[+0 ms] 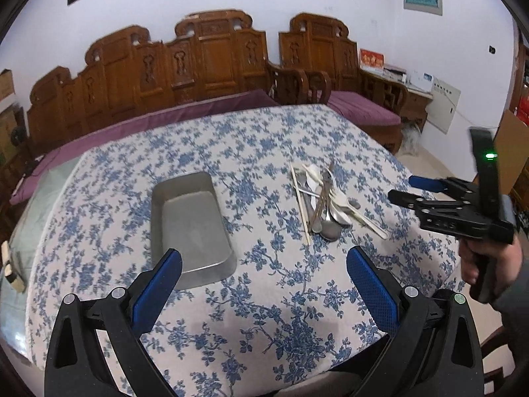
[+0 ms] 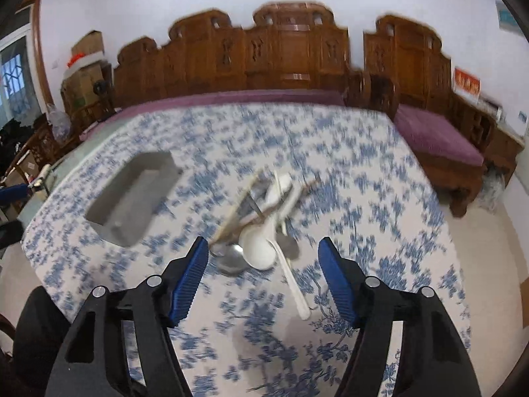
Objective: Organize utensils
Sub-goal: 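Reach the right gripper to the utensil pile and grasp a white plastic fork, then grasp a wooden chopstick with the left gripper while the right gripper holds the white fork, then carry the chopstick and white fork into the grey tray and release both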
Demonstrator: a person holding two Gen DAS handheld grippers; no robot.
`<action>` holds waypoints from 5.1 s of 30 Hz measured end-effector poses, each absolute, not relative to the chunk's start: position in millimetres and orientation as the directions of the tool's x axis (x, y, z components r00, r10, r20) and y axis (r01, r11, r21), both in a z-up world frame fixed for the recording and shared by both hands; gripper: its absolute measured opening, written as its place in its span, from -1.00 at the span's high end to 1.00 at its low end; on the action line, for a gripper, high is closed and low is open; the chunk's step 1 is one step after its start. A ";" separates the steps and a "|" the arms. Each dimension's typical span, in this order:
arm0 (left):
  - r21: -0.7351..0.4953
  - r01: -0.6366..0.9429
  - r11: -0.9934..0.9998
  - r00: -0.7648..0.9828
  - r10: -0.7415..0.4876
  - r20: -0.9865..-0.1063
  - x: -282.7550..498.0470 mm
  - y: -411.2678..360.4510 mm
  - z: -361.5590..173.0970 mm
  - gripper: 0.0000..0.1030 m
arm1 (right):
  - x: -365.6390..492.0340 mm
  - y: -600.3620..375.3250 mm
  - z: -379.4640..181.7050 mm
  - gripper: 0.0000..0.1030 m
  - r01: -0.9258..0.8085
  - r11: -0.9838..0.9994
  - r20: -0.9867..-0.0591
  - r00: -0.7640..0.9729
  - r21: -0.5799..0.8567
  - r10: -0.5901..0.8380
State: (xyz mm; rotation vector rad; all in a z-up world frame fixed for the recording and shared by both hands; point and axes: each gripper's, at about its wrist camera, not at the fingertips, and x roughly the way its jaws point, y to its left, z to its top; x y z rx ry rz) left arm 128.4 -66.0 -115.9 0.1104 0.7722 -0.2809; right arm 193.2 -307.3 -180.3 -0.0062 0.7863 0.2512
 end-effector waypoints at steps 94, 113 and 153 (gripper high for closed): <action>-0.081 0.270 0.959 0.494 -0.210 -0.844 288.0 -128.0 -177.6 0.92 | 219.3 -307.4 -188.7 0.90 -0.415 0.891 -0.708 0.573 0.183 0.412; -0.079 0.183 0.980 0.525 -0.165 -0.835 287.5 -40.4 -177.9 0.92 | 218.0 -237.1 -175.6 0.90 -0.509 0.847 -0.703 0.546 0.156 0.457; -0.089 0.120 0.989 0.609 -0.144 -0.780 250.6 82.9 -186.4 0.71 | 292.4 -54.7 -212.8 0.90 -0.538 0.818 -0.763 0.437 0.202 0.476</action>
